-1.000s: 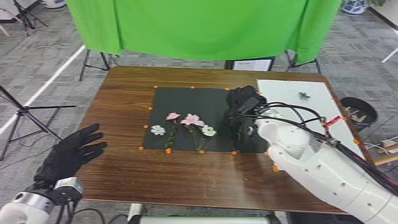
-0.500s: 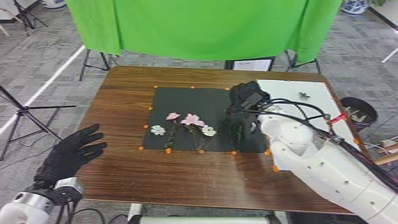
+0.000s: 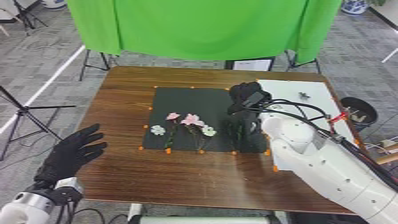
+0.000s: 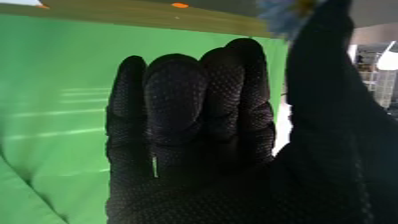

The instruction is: Arrange flowers

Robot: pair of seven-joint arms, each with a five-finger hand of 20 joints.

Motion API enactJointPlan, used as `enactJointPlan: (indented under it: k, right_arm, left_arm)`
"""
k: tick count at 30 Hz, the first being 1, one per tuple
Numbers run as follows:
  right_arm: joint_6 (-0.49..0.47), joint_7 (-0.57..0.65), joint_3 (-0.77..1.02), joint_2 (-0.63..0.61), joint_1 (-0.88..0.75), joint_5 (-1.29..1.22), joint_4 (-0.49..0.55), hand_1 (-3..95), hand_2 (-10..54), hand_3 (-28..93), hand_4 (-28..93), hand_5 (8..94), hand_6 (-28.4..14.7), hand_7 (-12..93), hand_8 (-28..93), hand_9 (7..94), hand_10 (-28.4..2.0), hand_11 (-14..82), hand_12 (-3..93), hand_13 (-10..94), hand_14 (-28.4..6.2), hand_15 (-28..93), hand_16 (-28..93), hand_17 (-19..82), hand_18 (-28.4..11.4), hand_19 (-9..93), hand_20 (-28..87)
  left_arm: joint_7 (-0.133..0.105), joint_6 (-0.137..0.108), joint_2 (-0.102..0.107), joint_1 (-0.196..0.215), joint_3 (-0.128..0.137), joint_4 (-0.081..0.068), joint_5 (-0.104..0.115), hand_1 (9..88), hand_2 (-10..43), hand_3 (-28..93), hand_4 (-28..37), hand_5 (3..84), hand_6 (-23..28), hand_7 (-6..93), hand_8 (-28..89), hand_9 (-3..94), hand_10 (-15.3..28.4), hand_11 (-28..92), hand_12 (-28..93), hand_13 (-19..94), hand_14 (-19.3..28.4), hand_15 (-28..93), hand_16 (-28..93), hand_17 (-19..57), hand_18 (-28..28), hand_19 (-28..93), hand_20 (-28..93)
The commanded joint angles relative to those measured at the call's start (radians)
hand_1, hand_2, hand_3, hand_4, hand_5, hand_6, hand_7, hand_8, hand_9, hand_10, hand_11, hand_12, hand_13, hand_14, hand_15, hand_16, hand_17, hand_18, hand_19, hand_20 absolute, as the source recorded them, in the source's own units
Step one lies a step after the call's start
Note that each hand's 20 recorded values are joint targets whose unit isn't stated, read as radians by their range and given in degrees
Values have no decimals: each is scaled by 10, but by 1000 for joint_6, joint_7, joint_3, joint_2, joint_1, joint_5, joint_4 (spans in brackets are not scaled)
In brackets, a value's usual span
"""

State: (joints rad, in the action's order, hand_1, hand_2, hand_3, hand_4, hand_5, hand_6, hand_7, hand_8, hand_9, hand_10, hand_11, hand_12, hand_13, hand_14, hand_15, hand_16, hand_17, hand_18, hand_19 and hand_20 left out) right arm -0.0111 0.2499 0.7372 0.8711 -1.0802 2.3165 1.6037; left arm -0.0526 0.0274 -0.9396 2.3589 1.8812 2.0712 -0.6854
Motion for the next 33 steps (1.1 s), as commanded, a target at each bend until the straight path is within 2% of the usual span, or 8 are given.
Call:
enactJointPlan:
  k: [1,13,18,23,24,26,29,33]
  right_arm:
    - [31,-14,3,-3,3,7,-3,447,-95,751,-283,620,49,655,108,762,-48,447,528,726,-36,678,300,218,-170,663,400]
    - [-25,-30,21,-5,-1,21,8,428,-95,865,-283,710,43,486,32,827,-36,264,586,728,-36,618,350,208,-174,654,407]
    - [8,4,28,-6,2,30,5,386,-95,830,-283,696,46,475,35,800,-41,307,544,716,-36,629,313,202,-174,649,408]
    - [48,90,47,-30,20,15,-5,326,-95,842,-283,592,37,522,33,682,-73,442,426,630,-53,656,285,183,-178,653,407]
    - [37,107,52,-38,27,20,-10,301,-95,875,-283,547,35,510,-14,619,-84,470,357,570,-59,641,255,164,-181,647,401]
    - [-3,154,68,-51,35,11,-15,287,-95,896,-282,516,32,503,-99,576,-89,468,330,530,-60,625,237,151,-184,642,396]
    - [-34,179,79,-71,58,4,-55,255,-95,924,-282,347,2,462,-198,391,-103,370,269,358,-79,526,166,97,-195,596,364]
    - [-10,179,72,-88,90,-24,-148,247,-95,923,-283,214,-35,327,-152,232,-126,152,253,167,-121,260,203,39,-194,518,254]
  left_arm:
    - [3,-1,-4,10,0,-4,7,249,13,723,-283,320,57,183,-101,271,135,252,169,200,179,469,-47,-96,219,416,87]
    - [-1,-3,-4,11,-1,-3,6,248,12,723,-283,320,57,185,-102,271,135,253,169,200,179,469,-47,-96,218,416,87]
    - [-1,-4,-9,15,0,0,4,248,12,723,-283,320,57,184,-102,271,135,253,169,200,179,469,-46,-96,218,416,87]
    - [-3,-5,-8,13,-1,-1,5,248,13,723,-283,320,57,184,-102,272,135,253,169,200,179,469,-46,-96,218,416,87]
    - [-3,-3,-10,14,1,-1,4,248,13,722,-283,320,57,184,-102,272,135,254,169,200,179,469,-46,-96,218,416,87]
    - [-1,-4,-9,14,1,-1,4,247,13,723,-283,320,57,184,-102,272,135,254,168,200,179,469,-46,-96,218,416,87]
    - [-3,-8,-10,18,2,2,4,247,12,724,-283,320,58,184,-102,272,135,253,168,200,179,469,-47,-96,218,416,87]
    - [-4,-8,-11,17,1,2,2,248,12,724,-283,320,58,183,-102,272,135,253,168,200,179,469,-47,-96,218,416,87]
